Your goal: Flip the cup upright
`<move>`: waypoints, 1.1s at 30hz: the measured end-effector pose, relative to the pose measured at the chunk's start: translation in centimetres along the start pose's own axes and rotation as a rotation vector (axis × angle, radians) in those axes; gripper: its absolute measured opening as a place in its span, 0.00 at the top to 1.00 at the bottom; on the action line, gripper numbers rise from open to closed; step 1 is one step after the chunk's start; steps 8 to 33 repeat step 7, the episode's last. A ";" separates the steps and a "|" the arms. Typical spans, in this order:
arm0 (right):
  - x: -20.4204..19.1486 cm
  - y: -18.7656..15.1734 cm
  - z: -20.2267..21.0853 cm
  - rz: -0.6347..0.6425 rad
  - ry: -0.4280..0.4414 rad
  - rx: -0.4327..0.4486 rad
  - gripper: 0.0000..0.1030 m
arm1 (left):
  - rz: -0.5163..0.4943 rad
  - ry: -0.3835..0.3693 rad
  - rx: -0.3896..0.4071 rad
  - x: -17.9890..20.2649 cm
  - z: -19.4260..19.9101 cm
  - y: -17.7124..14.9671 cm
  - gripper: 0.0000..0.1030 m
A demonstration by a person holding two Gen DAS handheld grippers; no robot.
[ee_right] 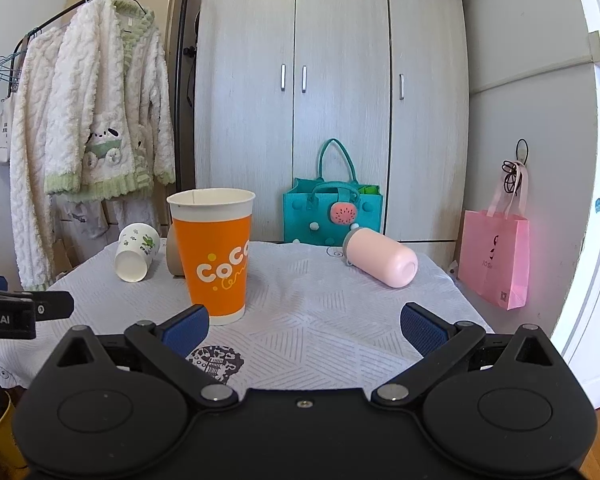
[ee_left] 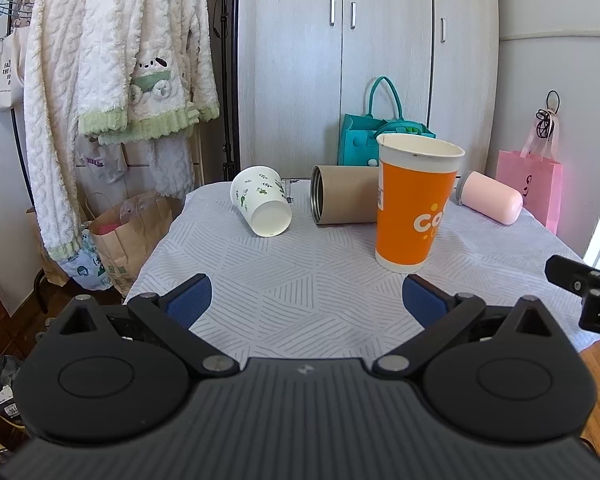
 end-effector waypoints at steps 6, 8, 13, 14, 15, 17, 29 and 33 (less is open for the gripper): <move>0.1 -0.1 0.0 0.002 -0.003 -0.003 0.00 | 0.007 0.016 0.013 -0.1 0.4 0.1 0.00; 0.1 -0.1 0.0 0.002 -0.006 -0.005 0.00 | 0.009 0.017 0.011 -0.1 0.5 0.2 0.00; 0.1 -0.1 0.0 0.002 -0.006 -0.005 0.00 | 0.009 0.017 0.011 -0.1 0.5 0.2 0.00; 0.1 -0.1 0.0 0.002 -0.006 -0.005 0.00 | 0.009 0.017 0.011 -0.1 0.5 0.2 0.00; 0.1 -0.1 0.0 0.002 -0.006 -0.005 0.00 | 0.009 0.017 0.011 -0.1 0.5 0.2 0.00; 0.1 -0.1 0.0 0.002 -0.006 -0.005 0.00 | 0.009 0.017 0.011 -0.1 0.5 0.2 0.00; 0.1 -0.1 0.0 0.002 -0.006 -0.005 0.00 | 0.009 0.017 0.011 -0.1 0.5 0.2 0.00; 0.1 -0.1 0.0 0.002 -0.006 -0.005 0.00 | 0.009 0.017 0.011 -0.1 0.5 0.2 0.00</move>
Point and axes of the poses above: each gripper's, at about its wrist camera, not at the fingertips, and z roughly against the way its jaws point, x to its right, y to its top, the point moved 7 cm from there along -z, roughly the way its jaws point, and after that the axes turned 6 degrees about -y, right-handed, at the moved point
